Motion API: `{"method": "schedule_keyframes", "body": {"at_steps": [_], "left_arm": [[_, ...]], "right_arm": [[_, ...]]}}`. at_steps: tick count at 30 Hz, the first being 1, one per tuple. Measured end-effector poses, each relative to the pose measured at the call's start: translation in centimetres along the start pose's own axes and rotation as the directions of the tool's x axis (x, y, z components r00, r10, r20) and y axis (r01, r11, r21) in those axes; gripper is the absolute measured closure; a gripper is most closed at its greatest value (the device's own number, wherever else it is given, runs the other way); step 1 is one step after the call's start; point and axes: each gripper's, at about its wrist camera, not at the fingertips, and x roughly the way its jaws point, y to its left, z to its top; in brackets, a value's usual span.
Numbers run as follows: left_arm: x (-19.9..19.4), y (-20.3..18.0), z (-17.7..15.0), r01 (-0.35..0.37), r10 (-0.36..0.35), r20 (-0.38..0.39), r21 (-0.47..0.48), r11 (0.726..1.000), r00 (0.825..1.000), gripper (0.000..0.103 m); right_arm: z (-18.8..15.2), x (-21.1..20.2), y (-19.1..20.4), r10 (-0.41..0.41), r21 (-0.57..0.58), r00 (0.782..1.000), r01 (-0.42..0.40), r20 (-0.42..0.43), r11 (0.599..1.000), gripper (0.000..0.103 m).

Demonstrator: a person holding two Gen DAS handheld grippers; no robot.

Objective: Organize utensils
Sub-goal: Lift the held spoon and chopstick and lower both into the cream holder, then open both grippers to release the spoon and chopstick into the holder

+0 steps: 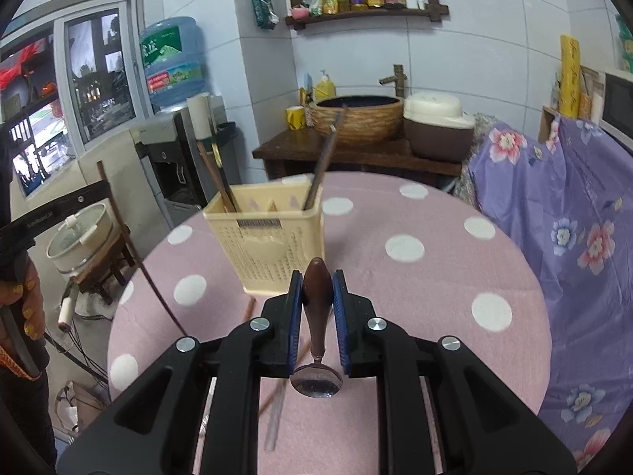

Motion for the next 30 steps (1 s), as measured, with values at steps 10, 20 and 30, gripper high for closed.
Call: {"method": "schedule_keyframes", "body": {"at_steps": [10,20,30], "left_arm": [[0.3,-1.9,11.0,0.005,0.001,0.128,-0.045,0.999,0.992,0.095],[6.0,-3.1,7.9,-0.037,0.049,0.153,-0.080,0.996,0.987,0.095],[11.0,-2.6,1.5,-0.029,0.030,0.011,-0.087,0.996,0.999,0.095]], "right_arm": [[12.8,0.6,3.4,-0.027,0.012,0.983,0.026,0.184,1.000,0.087],[10.8,8.3,3.9,-0.075,0.040,0.989,0.070,0.131,0.997,0.087],[6.1,13.0,3.3,-0.088,0.039,0.995,0.086,0.045,0.996,0.087]]}}
